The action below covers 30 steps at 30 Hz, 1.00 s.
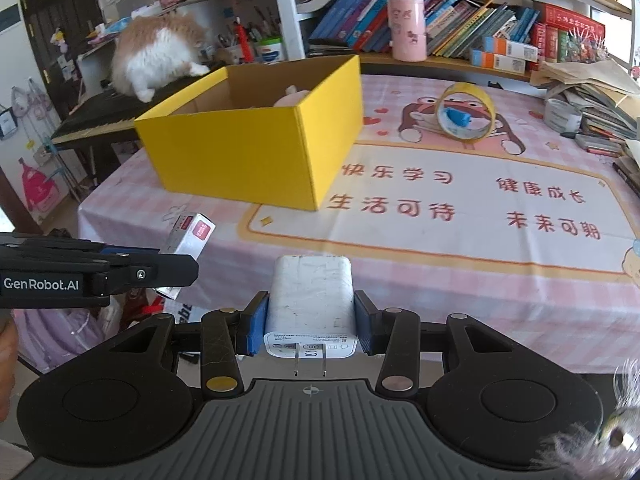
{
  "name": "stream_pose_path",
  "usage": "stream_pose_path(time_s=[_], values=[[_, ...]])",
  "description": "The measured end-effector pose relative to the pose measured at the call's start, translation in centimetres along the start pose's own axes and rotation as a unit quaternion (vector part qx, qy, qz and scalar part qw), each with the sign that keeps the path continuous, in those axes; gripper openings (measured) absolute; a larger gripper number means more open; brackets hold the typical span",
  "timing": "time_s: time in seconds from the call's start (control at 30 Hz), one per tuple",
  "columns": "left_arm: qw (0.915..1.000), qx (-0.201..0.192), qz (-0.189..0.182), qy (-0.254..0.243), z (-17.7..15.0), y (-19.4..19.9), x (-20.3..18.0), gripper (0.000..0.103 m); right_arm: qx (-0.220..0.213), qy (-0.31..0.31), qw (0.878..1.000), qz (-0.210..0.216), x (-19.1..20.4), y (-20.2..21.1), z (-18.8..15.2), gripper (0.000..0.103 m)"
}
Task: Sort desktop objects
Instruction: 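Lift and carry the charger and card box with both grippers toward the yellow box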
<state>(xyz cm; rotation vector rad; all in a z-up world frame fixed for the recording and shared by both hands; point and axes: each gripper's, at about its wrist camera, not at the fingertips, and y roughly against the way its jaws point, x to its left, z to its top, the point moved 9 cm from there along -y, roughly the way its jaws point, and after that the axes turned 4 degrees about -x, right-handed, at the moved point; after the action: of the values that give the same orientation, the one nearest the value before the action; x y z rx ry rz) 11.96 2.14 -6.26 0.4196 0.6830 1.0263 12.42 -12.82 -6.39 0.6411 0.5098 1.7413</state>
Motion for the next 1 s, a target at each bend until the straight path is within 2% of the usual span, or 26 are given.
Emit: stream_pose_path(time_s=[0.43, 1.0], values=[[0.9997, -0.017, 0.018, 0.003, -0.1, 2.0, 1.7, 0.028, -0.008, 0.024, 0.999, 0.022, 3.5, -0.1, 0.3, 0.041], [0.9993, -0.028, 0.024, 0.006, 0.7, 2.3, 3.0, 0.028, -0.017, 0.044, 0.998, 0.035, 4.9, -0.6, 1.1, 0.041]])
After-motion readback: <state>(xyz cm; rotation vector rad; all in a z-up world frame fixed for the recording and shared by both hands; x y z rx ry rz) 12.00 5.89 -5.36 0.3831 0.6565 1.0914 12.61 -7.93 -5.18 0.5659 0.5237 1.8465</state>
